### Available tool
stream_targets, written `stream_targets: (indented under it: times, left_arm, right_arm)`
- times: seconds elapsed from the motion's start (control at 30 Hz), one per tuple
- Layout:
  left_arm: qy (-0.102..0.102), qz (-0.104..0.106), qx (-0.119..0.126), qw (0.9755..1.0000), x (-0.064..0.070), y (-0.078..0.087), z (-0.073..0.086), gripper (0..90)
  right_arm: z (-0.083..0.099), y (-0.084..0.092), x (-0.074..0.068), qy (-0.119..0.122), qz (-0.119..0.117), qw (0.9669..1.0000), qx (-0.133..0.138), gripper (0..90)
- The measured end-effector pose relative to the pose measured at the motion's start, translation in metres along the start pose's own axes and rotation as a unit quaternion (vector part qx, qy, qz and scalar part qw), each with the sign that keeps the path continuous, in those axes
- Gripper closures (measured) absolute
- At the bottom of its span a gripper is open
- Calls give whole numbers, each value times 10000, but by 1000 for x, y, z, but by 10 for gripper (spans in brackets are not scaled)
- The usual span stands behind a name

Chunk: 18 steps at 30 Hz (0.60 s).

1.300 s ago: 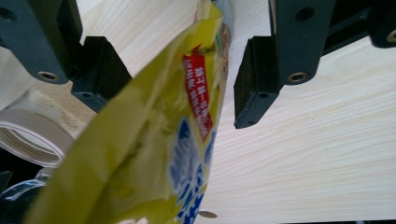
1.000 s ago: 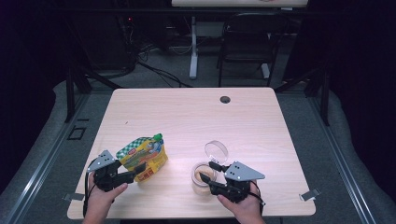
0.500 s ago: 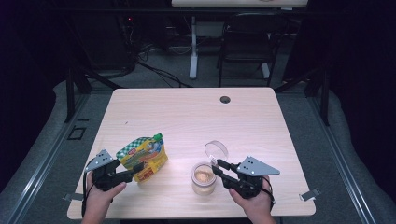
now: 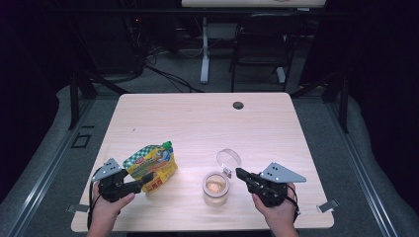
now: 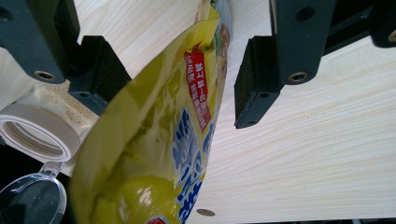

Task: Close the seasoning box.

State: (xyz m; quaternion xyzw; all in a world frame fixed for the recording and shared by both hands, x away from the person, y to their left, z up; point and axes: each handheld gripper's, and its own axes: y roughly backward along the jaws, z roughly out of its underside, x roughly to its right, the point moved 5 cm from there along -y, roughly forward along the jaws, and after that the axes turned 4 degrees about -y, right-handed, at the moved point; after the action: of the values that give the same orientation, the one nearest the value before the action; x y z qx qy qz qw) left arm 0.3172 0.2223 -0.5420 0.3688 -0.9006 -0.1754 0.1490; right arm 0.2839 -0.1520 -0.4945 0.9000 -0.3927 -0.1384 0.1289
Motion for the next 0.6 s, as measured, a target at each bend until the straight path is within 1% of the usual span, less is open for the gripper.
stream_targets:
  times: [0.17, 0.2, 0.33, 0.37, 0.43, 0.6]
  left_arm:
    - [-5, 9, -20, 10000, 1, -1, 0, 395]
    - [13, 14, -26, 10000, 0, -1, 1, 395]
    - [-8, 15, -39, 10000, 1, -1, 1, 395]
    - [-11, 16, -46, 10000, 1, -1, 1, 395]
    - [-15, 19, -61, 10000, 0, -1, 1, 395]
    - [1, 20, -61, 10000, 0, -1, 1, 395]
  right_arm:
    - [-1, 3, 5, -42, 92, 9999, 8, 900]
    - [-1, 4, 6, -99, 94, 9999, 61, 900]
    - [-2, 8, 12, -131, 182, 9997, 58, 900]
    - [-2, 8, 13, -171, 196, 9996, 98, 900]
    - [-2, 9, 16, -171, 225, 9996, 72, 900]
    - [-1, 10, 21, -255, 306, 9992, 96, 900]
